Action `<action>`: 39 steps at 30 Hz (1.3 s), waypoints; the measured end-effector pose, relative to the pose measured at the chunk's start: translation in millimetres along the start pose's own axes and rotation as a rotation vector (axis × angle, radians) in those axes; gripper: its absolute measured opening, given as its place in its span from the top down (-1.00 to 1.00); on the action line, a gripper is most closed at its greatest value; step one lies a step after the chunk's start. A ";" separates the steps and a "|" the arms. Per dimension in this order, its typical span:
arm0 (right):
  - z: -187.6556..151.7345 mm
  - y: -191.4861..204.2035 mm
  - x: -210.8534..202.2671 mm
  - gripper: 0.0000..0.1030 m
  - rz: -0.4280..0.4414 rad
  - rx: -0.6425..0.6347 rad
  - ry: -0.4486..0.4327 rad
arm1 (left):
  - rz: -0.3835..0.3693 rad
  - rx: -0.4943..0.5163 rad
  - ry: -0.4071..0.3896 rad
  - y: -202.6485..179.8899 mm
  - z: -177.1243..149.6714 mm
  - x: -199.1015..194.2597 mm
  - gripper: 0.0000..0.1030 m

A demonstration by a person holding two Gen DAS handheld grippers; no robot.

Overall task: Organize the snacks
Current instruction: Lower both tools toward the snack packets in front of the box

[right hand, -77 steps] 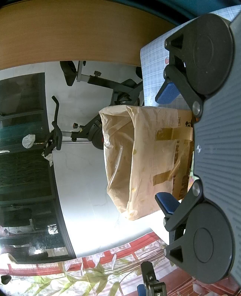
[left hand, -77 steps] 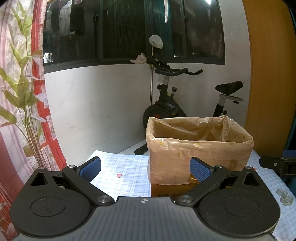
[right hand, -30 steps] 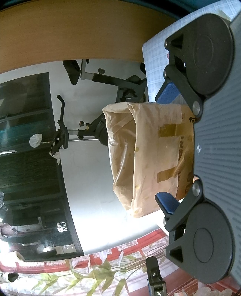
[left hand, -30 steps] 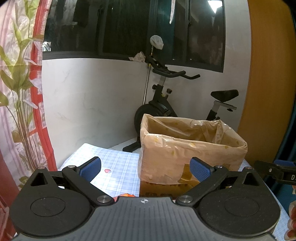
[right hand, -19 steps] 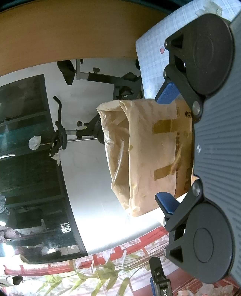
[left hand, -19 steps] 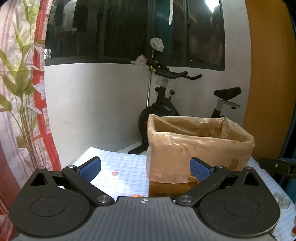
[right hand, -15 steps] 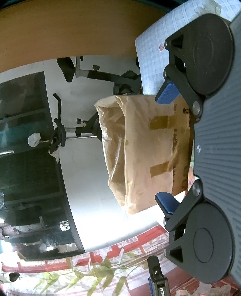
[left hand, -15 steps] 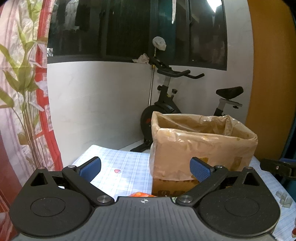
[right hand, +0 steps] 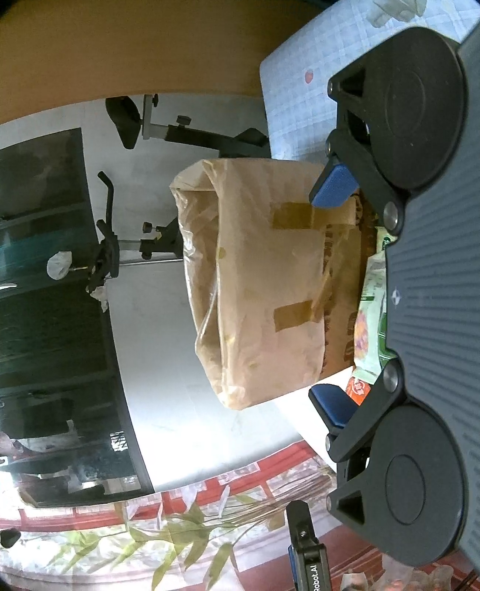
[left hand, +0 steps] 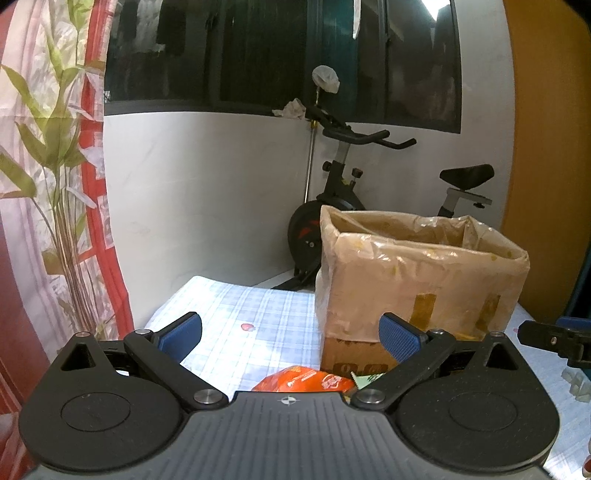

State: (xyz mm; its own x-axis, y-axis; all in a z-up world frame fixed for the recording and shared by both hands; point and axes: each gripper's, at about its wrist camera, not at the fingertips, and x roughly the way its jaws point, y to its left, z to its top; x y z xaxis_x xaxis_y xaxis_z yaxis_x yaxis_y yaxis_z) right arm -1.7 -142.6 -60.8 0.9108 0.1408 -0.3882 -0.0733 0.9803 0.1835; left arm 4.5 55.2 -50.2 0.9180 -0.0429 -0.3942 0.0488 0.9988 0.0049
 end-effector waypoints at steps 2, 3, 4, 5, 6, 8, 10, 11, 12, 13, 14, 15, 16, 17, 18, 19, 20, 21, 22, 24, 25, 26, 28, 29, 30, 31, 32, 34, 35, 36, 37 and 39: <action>-3.3 1.6 2.1 -1.00 -0.010 0.003 0.005 | 0.007 -0.002 0.005 2.7 -3.4 1.0 -0.99; -4.7 2.3 3.1 -1.00 -0.015 0.007 0.006 | 0.016 -0.004 0.007 4.5 -5.4 1.4 -0.99; -6.0 2.5 4.3 -1.00 -0.017 0.012 0.007 | 0.025 -0.006 0.009 6.1 -7.0 2.0 -0.99; -7.7 2.9 5.4 -1.00 -0.017 0.015 0.010 | 0.032 -0.007 0.013 7.8 -8.6 2.5 -0.99; -9.4 3.6 6.1 -1.00 -0.016 0.014 0.012 | 0.036 -0.010 0.018 9.6 -10.3 2.8 -0.99; -12.6 6.6 7.2 -1.00 -0.017 0.003 0.013 | 0.038 -0.018 0.031 11.4 -13.4 3.6 -0.99; -17.0 8.7 7.2 -1.00 -0.014 -0.007 0.015 | 0.041 -0.021 0.042 14.4 -16.8 4.1 -0.99; -18.4 9.2 7.5 -1.00 -0.012 -0.008 0.017 | 0.043 -0.021 0.047 15.2 -18.5 4.0 -0.99; -19.8 9.7 8.1 -1.00 -0.009 -0.008 0.020 | 0.043 -0.020 0.049 16.3 -19.7 3.7 -0.99; -21.2 10.2 8.9 -1.00 -0.007 -0.007 0.024 | 0.043 -0.021 0.053 17.5 -21.1 3.5 -0.99; -23.0 10.7 10.0 -1.00 -0.007 -0.008 0.030 | 0.041 -0.022 0.056 18.8 -22.7 3.6 -0.99; -24.7 11.2 11.4 -1.00 -0.006 -0.009 0.037 | 0.039 -0.024 0.060 20.2 -24.0 3.7 -0.99; -26.3 11.1 12.4 -1.00 -0.004 -0.009 0.044 | 0.038 -0.025 0.064 21.0 -25.4 4.4 -0.99; -27.7 11.6 13.6 -1.00 -0.001 -0.010 0.049 | 0.036 -0.026 0.071 21.4 -26.9 5.2 -0.99; -29.0 12.5 15.0 -1.00 0.001 -0.010 0.056 | 0.033 -0.026 0.077 22.1 -28.2 5.9 -0.99; -30.4 13.3 16.5 -1.00 0.004 -0.010 0.063 | 0.029 -0.026 0.082 22.3 -29.1 6.9 -0.99; -31.8 14.0 17.9 -1.00 0.008 -0.010 0.070 | 0.023 -0.027 0.087 22.9 -30.5 7.8 -0.99; -32.5 13.5 18.2 -1.00 0.012 -0.010 0.073 | 0.017 -0.027 0.092 23.1 -31.4 8.7 -0.99; -33.7 14.1 19.2 -1.00 0.013 -0.011 0.078 | 0.012 -0.027 0.096 22.7 -32.5 9.5 -0.99; -36.4 15.1 21.9 -1.00 0.016 -0.015 0.093 | 0.002 -0.028 0.104 22.0 -35.3 11.9 -0.99; -37.1 15.6 23.6 -1.00 0.015 -0.015 0.102 | -0.001 -0.027 0.110 21.7 -37.0 13.3 -0.99; -38.3 15.8 24.3 -1.00 0.016 -0.015 0.108 | -0.003 -0.026 0.118 21.3 -39.4 14.9 -0.99; -41.4 16.6 25.2 -1.00 0.019 -0.017 0.118 | -0.010 -0.026 0.135 20.6 -44.2 18.5 -0.99; -42.8 17.2 25.4 -1.00 0.019 -0.018 0.122 | -0.016 -0.029 0.149 20.4 -47.1 20.2 -0.98; -44.9 17.4 25.5 -1.00 0.019 -0.019 0.129 | -0.022 -0.030 0.161 20.2 -50.2 22.0 -0.98; -46.7 17.5 25.7 -1.00 0.018 -0.019 0.136 | -0.030 -0.030 0.173 19.6 -53.2 23.9 -0.98; -49.5 17.6 25.5 -1.00 0.016 -0.019 0.146 | -0.038 -0.028 0.183 18.9 -56.3 25.5 -0.98; -55.4 17.1 24.7 -1.00 0.013 -0.019 0.159 | -0.051 -0.021 0.198 18.1 -61.8 27.3 -0.98; -58.0 16.5 24.1 -1.00 0.012 -0.017 0.166 | -0.056 -0.017 0.204 18.1 -64.7 28.0 -0.98; -61.5 15.5 23.0 -1.00 0.008 -0.015 0.174 | -0.062 -0.014 0.208 17.6 -67.5 28.0 -0.98; -64.1 15.0 22.7 -1.00 0.005 -0.013 0.182 | -0.068 -0.012 0.212 16.6 -70.1 27.6 -0.98; -71.7 12.8 20.9 -1.00 -0.003 -0.004 0.208 | -0.074 -0.008 0.219 13.9 -74.7 26.3 -0.98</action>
State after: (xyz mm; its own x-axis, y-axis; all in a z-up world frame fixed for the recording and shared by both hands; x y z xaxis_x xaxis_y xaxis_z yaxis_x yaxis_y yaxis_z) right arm -12.7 -117.2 -131.4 0.8073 0.1633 -0.5671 -0.0731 0.9812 0.1784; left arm 0.0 69.7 -129.1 0.8049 -0.1111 -0.5829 0.1091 0.9933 -0.0388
